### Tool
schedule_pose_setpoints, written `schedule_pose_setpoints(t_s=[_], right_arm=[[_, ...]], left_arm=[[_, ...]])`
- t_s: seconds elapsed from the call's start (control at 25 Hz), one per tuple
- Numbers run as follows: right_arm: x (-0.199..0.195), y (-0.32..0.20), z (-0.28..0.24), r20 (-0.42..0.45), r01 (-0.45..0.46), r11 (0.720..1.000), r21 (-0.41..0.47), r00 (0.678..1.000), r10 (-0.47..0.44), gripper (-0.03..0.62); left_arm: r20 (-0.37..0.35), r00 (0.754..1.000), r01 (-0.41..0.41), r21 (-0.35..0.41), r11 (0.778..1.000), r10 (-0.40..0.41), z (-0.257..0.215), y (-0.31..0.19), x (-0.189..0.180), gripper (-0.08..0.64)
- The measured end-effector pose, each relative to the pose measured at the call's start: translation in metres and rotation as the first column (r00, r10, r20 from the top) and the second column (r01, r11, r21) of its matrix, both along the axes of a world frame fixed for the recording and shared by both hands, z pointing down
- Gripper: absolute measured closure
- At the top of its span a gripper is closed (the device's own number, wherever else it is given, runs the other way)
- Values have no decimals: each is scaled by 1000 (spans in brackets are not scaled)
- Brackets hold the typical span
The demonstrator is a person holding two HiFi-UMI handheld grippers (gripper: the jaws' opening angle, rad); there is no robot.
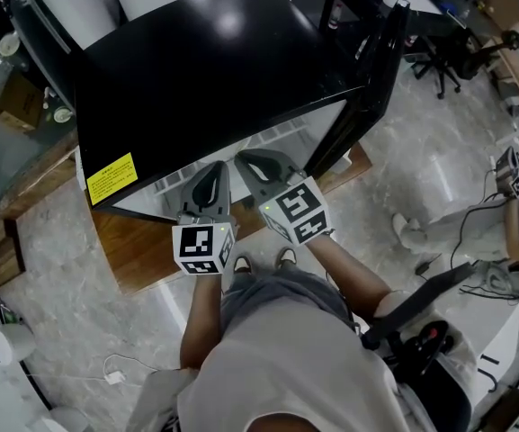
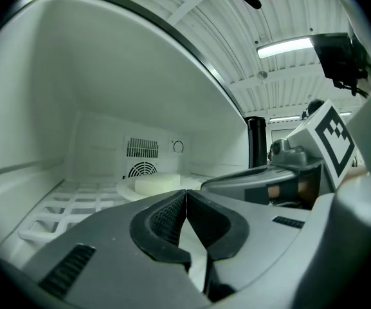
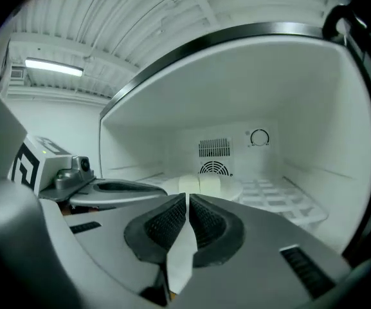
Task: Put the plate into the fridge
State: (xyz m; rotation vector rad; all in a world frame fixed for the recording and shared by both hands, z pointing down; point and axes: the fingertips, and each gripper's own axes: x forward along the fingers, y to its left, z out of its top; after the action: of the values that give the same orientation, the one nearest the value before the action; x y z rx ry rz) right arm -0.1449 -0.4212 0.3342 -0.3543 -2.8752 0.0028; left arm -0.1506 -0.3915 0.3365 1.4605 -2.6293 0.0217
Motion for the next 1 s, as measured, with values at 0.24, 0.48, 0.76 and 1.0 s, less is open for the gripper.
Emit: schedule_pose_setpoints(t_s=[0.24,0.48,0.76,1.0], right_arm=[[-14,-1,-1,19,-12,1000,1,1000,12,565],[-13,-5,-1,38,-33,999,-8,999,33,566],[7,-6,-10,84,-50,999,7,995,49,565],[42,-6,-12,95,-49,999,2,994,49,574]], left_arm=[[-23,1000,-10,4,1000,10,1,-2,-4,540],[-23,999,-26,2,1000,26,2,-8,-2,540],[23,1000,-6,47,999,5,-12,-4,11,540],[28,998,56,78,995,-59,-14,3,38,540]])
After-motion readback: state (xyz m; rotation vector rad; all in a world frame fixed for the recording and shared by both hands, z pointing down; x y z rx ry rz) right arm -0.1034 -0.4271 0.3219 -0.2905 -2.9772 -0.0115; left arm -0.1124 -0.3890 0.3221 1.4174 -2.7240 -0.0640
